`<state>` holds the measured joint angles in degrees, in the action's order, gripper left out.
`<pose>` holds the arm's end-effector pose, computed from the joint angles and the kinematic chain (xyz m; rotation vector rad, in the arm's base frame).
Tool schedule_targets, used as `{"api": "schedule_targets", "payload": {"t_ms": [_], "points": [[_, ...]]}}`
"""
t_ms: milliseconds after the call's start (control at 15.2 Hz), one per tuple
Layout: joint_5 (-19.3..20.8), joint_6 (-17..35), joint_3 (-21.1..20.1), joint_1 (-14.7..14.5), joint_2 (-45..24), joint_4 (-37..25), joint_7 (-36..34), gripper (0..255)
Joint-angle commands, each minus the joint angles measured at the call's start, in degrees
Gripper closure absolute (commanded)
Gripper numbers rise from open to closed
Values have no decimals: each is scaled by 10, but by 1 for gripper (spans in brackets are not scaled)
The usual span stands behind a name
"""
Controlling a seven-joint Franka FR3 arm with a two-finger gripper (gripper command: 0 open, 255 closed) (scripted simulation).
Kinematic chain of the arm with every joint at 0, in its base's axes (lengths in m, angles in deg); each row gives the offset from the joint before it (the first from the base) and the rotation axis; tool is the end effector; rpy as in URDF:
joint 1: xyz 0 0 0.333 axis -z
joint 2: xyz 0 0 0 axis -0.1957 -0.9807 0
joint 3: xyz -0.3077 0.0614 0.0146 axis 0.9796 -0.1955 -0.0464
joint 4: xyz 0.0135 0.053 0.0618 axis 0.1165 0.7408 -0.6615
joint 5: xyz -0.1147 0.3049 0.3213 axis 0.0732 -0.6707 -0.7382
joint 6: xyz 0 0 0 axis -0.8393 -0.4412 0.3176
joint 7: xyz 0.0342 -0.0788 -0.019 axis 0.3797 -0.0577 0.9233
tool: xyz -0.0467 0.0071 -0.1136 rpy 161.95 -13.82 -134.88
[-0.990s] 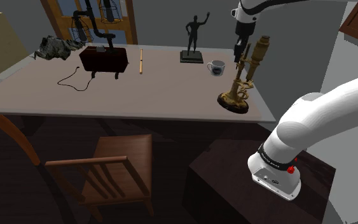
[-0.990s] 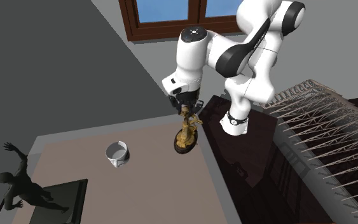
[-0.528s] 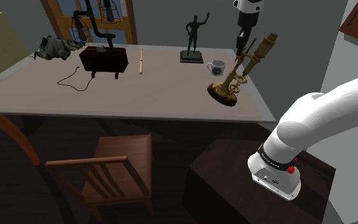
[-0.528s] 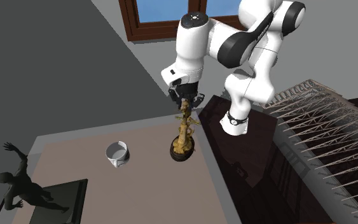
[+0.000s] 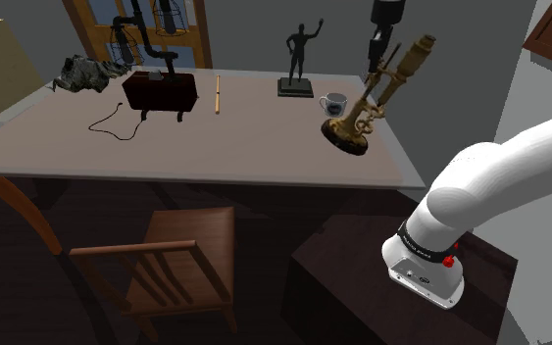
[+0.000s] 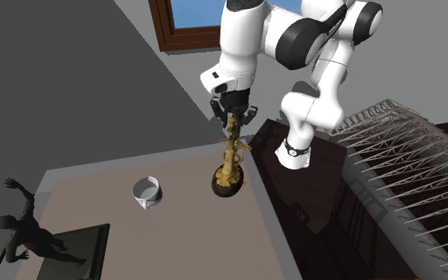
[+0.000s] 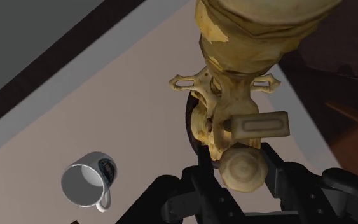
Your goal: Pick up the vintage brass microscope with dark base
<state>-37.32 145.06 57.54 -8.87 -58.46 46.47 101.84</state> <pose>0.4294 -0.1892 0.5652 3.0405 0.3635 -0.1006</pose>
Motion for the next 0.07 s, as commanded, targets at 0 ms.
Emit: {"api": "schedule_targets", "payload": {"t_ms": [0], "points": [[0,-5,0,0,1,-5,1,255]]}}
